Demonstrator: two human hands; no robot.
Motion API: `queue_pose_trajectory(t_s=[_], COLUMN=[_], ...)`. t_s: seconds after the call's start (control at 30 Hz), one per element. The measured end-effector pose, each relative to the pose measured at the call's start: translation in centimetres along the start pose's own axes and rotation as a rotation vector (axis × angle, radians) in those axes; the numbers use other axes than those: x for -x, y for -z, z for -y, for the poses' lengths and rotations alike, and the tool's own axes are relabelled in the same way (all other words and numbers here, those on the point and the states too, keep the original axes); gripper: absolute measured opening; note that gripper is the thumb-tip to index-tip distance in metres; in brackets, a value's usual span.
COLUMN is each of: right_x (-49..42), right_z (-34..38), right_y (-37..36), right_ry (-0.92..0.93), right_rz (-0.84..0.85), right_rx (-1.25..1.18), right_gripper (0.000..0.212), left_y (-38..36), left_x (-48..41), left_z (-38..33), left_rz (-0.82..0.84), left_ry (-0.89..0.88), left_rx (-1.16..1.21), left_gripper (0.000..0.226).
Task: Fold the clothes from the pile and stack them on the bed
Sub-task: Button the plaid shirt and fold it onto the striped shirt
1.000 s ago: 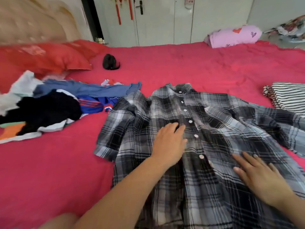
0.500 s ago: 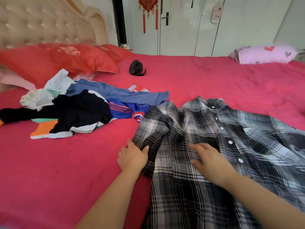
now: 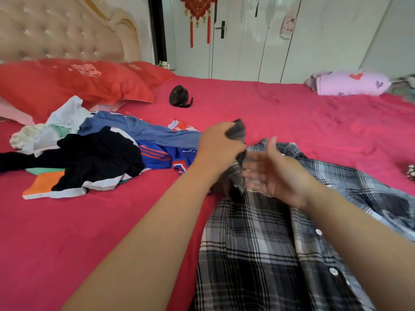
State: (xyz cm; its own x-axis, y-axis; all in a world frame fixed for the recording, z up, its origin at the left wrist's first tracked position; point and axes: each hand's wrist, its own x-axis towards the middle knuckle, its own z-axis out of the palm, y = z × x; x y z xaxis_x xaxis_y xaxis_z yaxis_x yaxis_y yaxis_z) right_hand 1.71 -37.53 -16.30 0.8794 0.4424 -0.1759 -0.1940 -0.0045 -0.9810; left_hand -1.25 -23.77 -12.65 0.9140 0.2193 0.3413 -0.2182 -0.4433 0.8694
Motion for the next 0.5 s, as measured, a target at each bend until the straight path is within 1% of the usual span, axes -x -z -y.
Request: queue_pose_trajectory(t_s=[0.03,0.07,0.1,0.13,0.17,0.2,0.23,0.27,0.3,0.33,0.4,0.43,0.47,0.5], right_x=[-0.1,0.0,0.0,0.2,0.6,1.0,1.6,2.0,2.7,3.3,5.0,5.8,6.4,6.9], right_z=[1.4,2.6,3.4,4.0,4.3,4.3,4.2,3.8,3.4,2.8,1.0,-0.2,-1.5,-2.6], right_y=[0.3,0.7,1.4,2.1,2.9,3.8,4.8,6.3,7.8,9.4,12.4,13.6,14.9,15.9], right_ry=[-0.022,-0.025,-0.017,-0.003,0.0,-0.008,-0.015,-0.002,0.02,0.039,0.003,-0.075,-0.183,-0.309], right_rz=[0.03,0.029,0.015,0.018,0.025,0.028,0.037,0.029,0.019,-0.001,-0.068,-0.124,-0.19,-0.263], right_rx=[-0.111,-0.194,-0.252,-0.27,-0.258,-0.23,-0.225,-0.254,-0.301,-0.344,-0.349,-0.307,-0.232,-0.102], right_gripper=[0.07,0.074,0.071,0.061,0.046,0.03,0.023,0.029,0.042,0.054,0.065,0.066,0.062,0.05], left_y=[-0.9,-2.1,-3.3,-4.4,-5.3,-6.0,-6.6,-7.1,-7.7,-8.3,-9.7,-10.4,-11.0,-11.5], left_x=[0.3,0.8,1.4,2.3,3.3,4.3,5.2,6.1,6.9,7.6,8.9,9.3,9.3,9.1], left_z=[-1.2,-2.1,-2.4,-2.7,-2.6,-2.3,-1.6,-0.9,0.2,1.3,3.1,4.1,5.0,5.7], left_rz=[0.077,0.181,0.282,0.35,0.375,0.345,0.274,0.193,0.141,0.147,0.279,0.325,0.323,0.291], left_ry=[-0.064,-0.098,-0.117,-0.141,-0.165,-0.2,-0.214,-0.184,-0.091,0.054,0.438,0.612,0.751,0.855], left_rx=[-0.055,-0.052,-0.049,-0.067,-0.076,-0.029,0.049,0.137,0.212,0.287,0.429,0.497,0.566,0.638], left_gripper=[0.03,0.041,0.054,0.063,0.064,0.058,0.048,0.037,0.028,0.023,0.019,0.014,0.007,0.01])
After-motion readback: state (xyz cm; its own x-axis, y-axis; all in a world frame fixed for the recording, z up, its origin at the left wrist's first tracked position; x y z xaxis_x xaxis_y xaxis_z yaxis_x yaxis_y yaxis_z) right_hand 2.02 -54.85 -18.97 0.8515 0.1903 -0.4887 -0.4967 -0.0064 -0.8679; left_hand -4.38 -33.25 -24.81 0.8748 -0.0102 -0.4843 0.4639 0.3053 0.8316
